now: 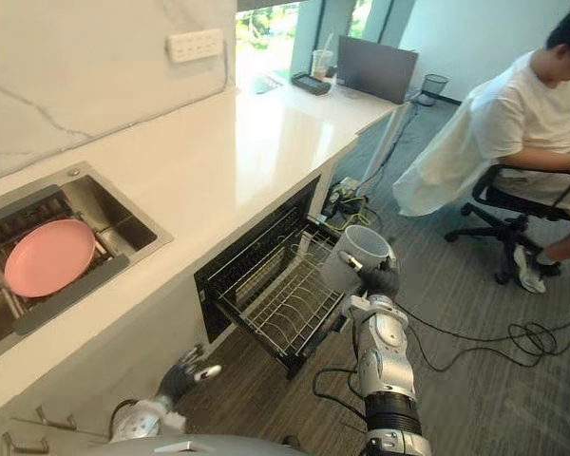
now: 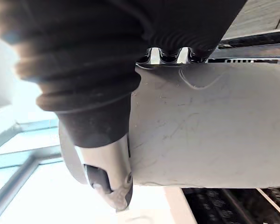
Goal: Walk over to the sink, pick up the cup, carry it to the dishwasher, place the cup inside the dishwasher, then close the dishwasher door
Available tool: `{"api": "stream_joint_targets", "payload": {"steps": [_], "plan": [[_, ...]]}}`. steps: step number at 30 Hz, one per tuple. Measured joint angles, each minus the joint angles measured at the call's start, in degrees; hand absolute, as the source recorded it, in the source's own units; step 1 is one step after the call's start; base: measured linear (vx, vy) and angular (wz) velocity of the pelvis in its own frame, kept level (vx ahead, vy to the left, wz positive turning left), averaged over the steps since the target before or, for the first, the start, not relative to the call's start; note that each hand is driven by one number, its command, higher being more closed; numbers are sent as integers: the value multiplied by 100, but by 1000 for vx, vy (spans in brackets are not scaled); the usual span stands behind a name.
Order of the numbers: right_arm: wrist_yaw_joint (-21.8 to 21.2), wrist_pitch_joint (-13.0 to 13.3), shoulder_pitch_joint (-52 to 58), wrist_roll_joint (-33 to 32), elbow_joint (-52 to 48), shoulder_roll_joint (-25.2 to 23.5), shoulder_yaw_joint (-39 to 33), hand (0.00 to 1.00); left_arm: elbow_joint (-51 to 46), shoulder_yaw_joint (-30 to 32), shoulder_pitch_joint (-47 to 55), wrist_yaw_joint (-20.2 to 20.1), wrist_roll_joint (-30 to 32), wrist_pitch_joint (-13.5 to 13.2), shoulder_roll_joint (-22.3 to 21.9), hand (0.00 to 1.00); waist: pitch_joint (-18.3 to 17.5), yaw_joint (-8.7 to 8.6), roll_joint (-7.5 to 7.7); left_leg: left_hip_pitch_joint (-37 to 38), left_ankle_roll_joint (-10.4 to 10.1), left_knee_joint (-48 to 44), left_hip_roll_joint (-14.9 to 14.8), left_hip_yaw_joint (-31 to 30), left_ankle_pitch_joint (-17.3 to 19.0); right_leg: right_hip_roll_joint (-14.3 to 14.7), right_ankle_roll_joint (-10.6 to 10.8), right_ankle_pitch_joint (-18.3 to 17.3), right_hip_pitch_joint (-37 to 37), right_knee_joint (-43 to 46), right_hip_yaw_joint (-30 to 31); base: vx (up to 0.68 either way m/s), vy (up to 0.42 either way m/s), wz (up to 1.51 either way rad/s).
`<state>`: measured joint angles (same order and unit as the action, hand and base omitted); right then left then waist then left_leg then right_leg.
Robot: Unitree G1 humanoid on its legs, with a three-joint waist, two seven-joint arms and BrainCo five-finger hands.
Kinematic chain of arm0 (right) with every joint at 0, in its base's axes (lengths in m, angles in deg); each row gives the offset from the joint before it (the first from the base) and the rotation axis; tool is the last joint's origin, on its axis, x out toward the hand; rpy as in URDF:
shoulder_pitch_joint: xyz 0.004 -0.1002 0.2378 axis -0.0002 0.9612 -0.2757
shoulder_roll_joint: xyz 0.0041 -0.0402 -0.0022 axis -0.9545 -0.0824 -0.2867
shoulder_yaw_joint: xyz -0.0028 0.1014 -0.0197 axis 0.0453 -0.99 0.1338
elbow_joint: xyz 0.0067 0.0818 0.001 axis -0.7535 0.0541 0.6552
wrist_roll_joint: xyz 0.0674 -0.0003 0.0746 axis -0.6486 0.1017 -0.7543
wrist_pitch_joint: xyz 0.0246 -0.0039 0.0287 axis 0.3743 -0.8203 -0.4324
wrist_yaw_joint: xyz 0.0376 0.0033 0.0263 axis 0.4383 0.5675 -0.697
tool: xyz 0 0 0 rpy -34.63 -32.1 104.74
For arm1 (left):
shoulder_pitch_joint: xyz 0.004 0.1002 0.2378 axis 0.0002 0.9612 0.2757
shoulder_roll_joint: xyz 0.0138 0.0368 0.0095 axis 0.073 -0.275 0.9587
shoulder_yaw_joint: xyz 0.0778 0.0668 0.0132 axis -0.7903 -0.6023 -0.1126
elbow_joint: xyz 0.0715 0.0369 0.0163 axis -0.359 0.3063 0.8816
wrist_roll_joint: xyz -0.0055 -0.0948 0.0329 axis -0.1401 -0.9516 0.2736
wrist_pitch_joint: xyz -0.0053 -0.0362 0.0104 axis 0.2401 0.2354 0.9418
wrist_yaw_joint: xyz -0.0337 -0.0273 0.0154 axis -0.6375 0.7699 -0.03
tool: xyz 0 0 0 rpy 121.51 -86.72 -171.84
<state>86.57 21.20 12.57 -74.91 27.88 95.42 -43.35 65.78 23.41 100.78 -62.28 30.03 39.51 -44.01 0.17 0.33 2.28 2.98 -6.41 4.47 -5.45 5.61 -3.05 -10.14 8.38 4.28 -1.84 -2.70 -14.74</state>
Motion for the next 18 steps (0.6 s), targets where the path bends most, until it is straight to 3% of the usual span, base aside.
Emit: {"api": "stream_joint_targets", "payload": {"steps": [4, 9, 12, 14, 18], "plan": [[-237, -122, -79, -93, 893, 141, 418, 100, 883, 814, 0, 598, 1121, -27, 123, 0, 32, 129, -7, -124, -3, -1, 6, -264, -36, 0, -3, -60, -48, 3, -273, 7, -15, 32], [-299, -174, -377, 35, 1844, 157, 582, 100, 1824, 1607, -63, 817, 1492, -194, 142, 0, 152, 191, -32, -194, -13, -1, 13, -523, -79, -1, -15, -130, -137, 37, -524, -15, -15, 27], [-292, -163, -542, 280, 2186, 316, 658, 100, 2207, 1727, 21, 751, 1822, -181, 218, 0, 267, 274, -29, -230, -19, -1, 8, -615, -97, -12, -22, -199, -110, 152, -606, -30, -9, 16], [-293, -165, -880, 478, 2577, 525, 750, 100, 2541, 1780, 25, 441, 1876, -131, 285, 0, 358, 337, -30, -421, -30, -1, -3, -719, -169, -6, -37, -216, 40, 217, -682, -60, -15, 20], [-287, -175, -1623, 659, 3140, 848, 921, 100, 2635, 2068, -163, 146, 1155, -122, 302, 0, 819, 464, -47, -712, -51, -2, -22, -907, -329, 26, -102, -145, 204, 233, -848, -92, -19, 23]]}}
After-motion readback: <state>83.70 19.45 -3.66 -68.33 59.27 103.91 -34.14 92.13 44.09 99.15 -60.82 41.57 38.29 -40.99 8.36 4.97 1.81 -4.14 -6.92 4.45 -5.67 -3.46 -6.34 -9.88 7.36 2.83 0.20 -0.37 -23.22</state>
